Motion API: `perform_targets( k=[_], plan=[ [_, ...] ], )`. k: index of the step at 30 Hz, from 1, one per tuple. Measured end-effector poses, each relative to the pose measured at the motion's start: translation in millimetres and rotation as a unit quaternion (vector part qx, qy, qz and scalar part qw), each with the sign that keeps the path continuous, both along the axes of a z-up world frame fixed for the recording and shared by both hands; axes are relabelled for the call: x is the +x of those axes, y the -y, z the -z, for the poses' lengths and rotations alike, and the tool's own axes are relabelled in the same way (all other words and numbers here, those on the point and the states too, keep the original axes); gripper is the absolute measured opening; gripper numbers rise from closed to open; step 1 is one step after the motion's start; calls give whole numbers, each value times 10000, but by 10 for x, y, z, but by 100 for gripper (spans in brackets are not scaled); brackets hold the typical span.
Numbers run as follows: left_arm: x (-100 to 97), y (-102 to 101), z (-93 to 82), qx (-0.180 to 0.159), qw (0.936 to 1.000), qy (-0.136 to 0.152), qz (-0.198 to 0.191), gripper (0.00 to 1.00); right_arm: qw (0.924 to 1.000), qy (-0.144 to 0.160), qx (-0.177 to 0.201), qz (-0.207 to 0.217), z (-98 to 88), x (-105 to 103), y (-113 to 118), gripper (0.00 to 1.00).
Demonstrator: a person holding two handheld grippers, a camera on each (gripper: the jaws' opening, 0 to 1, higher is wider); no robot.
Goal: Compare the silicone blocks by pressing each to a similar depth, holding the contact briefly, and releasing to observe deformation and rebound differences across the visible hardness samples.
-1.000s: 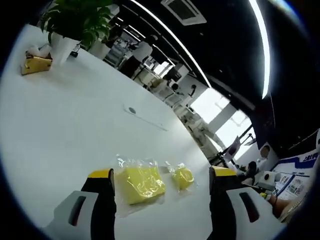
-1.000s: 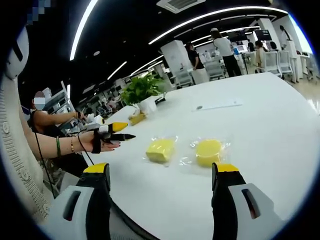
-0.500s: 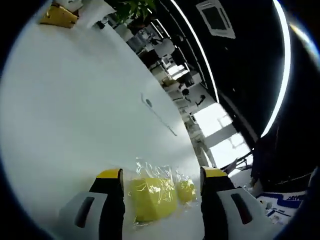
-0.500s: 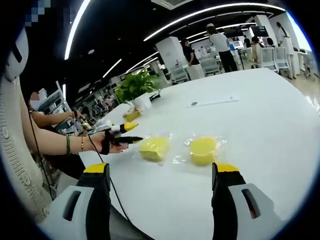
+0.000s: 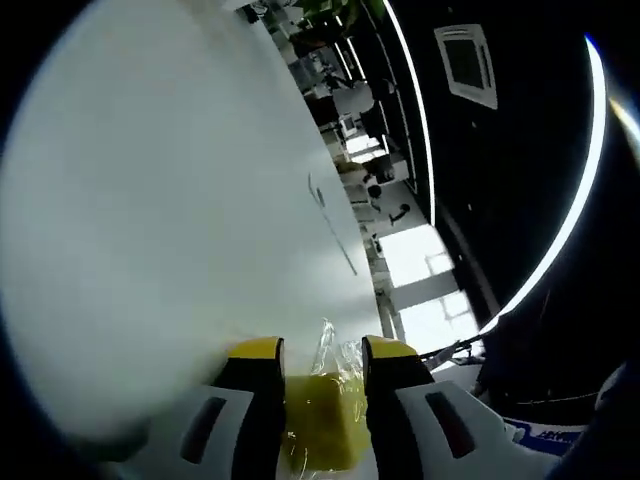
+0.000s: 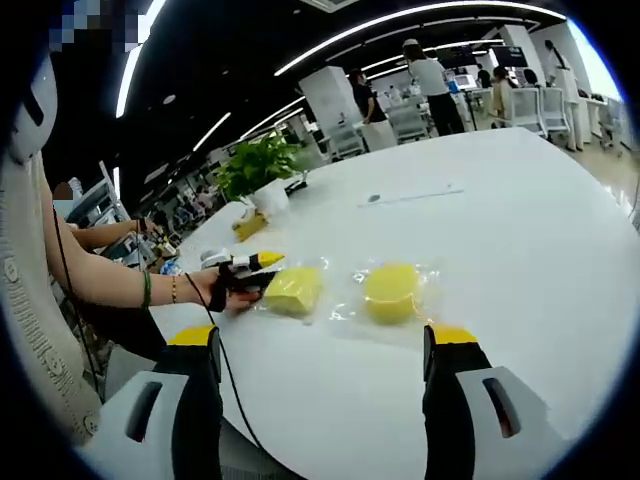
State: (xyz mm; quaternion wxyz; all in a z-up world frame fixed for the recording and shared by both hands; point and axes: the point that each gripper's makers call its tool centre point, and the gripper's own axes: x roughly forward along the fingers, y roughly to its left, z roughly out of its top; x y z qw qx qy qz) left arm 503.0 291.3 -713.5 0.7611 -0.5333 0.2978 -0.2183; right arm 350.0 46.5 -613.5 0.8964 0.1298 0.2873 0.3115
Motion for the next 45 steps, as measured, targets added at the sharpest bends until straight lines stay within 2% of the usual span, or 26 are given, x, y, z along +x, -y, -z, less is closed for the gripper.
perform_targets(
  k=[9,10,14,16,17,18,21,24,25,29,30,35,37,39,42,45],
  plan=[
    [33,87,27,101,9996,48,241,13,10000,-52,-27,-18,33,19,-7,77],
    [17,99,42,242,9993,47,298,11,10000,-55,-32,-22,34,20,-6,77],
    [24,111,-1,410,9979,303,399,6,10000,-60,-22,-48,30,14,-6,76],
    [9,127,-36,571,9957,515,526,0,9999,-76,-76,-94,46,0,-8,76],
    [18,111,-38,630,9956,509,470,0,9999,-68,-65,-97,43,-2,-11,75],
    [17,95,-5,902,9931,561,508,0,9999,-70,-54,-95,41,-3,-12,75],
    [6,141,-68,1021,9894,803,641,0,9999,-64,-53,-103,38,-11,-16,75],
    [10,154,-108,1355,9821,1042,791,0,9999,-56,-48,-110,31,-15,-17,75],
    [10,141,-109,1561,9784,1077,817,0,9999,-50,-47,-112,27,-16,-18,75],
    [26,123,-203,1952,9687,1287,832,0,9999,-12,-33,-140,0,-19,-34,75],
    [38,106,-244,2132,9636,1393,812,0,9999,17,-11,-150,-18,-19,-43,74],
    [12,159,-484,2382,9520,1702,897,0,9998,78,5,-198,-55,-30,-64,74],
    [0,185,-568,2536,9444,1853,977,0,9997,133,22,-212,-90,-38,-75,74],
    [-21,228,-650,2559,9417,1930,1024,0,9996,184,38,-227,-119,-47,-84,73],
    [-65,301,-766,2649,9337,2116,1154,0,9994,242,52,-247,-155,-62,-98,73],
    [-128,378,-856,2611,9312,2185,1301,0,9990,344,85,-273,-214,-81,-116,74]
  ],
)
